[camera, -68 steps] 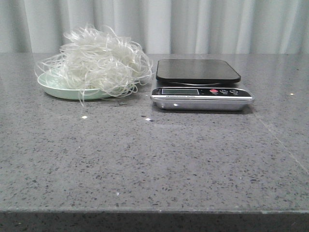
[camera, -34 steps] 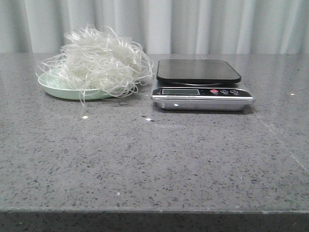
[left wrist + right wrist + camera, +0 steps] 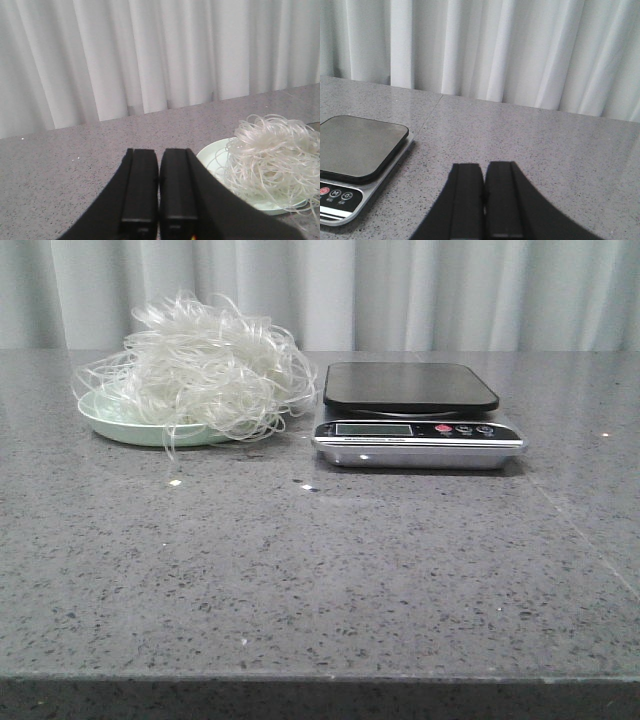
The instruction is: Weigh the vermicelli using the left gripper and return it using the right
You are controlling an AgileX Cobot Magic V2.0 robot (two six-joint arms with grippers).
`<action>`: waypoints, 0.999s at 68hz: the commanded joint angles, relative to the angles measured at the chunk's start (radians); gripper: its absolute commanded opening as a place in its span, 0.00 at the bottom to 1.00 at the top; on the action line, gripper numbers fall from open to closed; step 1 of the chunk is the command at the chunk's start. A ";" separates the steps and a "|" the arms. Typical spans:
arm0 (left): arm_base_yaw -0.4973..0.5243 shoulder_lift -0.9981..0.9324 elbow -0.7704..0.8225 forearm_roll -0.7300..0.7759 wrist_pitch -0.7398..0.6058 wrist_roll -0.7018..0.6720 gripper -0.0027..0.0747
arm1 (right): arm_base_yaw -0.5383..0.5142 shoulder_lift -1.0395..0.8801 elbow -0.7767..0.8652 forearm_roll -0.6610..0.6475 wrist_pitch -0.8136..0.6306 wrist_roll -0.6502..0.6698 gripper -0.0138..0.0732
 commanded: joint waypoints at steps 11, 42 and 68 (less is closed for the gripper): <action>-0.001 0.003 -0.028 -0.013 -0.076 -0.009 0.21 | -0.005 0.006 -0.026 -0.003 -0.044 -0.010 0.33; 0.020 -0.042 -0.012 0.348 -0.099 -0.379 0.21 | -0.005 0.006 -0.026 -0.003 -0.044 -0.010 0.33; 0.108 -0.255 0.210 0.350 -0.082 -0.387 0.21 | -0.005 0.006 -0.026 -0.003 -0.044 -0.010 0.33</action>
